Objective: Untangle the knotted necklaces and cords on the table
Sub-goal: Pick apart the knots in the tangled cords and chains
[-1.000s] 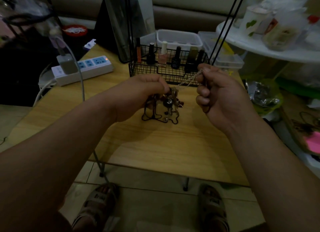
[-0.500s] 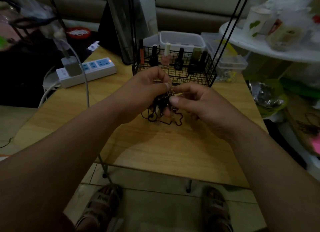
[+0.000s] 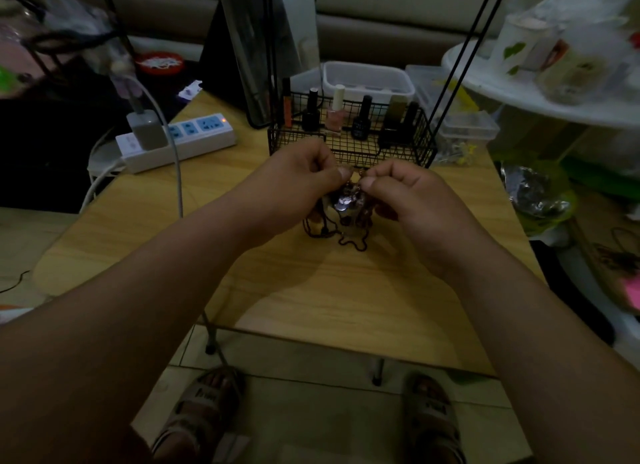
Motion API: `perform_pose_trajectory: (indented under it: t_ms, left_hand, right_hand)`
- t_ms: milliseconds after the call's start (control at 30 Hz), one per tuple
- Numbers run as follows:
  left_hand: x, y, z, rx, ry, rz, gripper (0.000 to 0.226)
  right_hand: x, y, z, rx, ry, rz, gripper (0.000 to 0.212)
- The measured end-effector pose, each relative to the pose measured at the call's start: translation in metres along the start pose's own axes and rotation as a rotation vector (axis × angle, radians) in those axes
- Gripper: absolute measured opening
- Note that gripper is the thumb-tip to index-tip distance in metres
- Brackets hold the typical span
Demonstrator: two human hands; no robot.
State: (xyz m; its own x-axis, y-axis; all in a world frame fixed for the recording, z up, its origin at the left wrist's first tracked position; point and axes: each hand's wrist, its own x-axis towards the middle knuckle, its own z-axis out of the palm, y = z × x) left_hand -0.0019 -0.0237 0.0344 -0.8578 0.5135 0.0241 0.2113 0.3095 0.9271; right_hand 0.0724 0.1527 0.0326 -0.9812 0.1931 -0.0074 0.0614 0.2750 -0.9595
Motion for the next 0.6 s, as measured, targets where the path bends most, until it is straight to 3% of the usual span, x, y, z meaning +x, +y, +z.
perform_pose_trajectory:
  t_ms: [133, 233, 400, 600]
  left_hand:
    - [-0.0013, 0.0038, -0.0027, -0.121, -0.09, -0.04, 0.014]
    - [-0.003, 0.0037, -0.0021, -0.02, -0.168, -0.018, 0.02]
    - [-0.0008, 0.0025, -0.0021, -0.004, -0.086, -0.036, 0.009]
    - [-0.0023, 0.0025, 0.0002, -0.046, -0.073, -0.071, 0.013]
  right_hand:
    - [-0.0001, -0.0003, -0.0015, 0.147, 0.015, 0.048, 0.011]
    - [-0.0017, -0.0007, -0.0019, 0.105, 0.017, 0.028, 0.013]
    - [-0.0006, -0.0008, -0.0018, 0.057, 0.008, 0.044, 0.007]
    - [0.001, 0.0023, -0.0029, -0.095, -0.057, 0.033, 0.025]
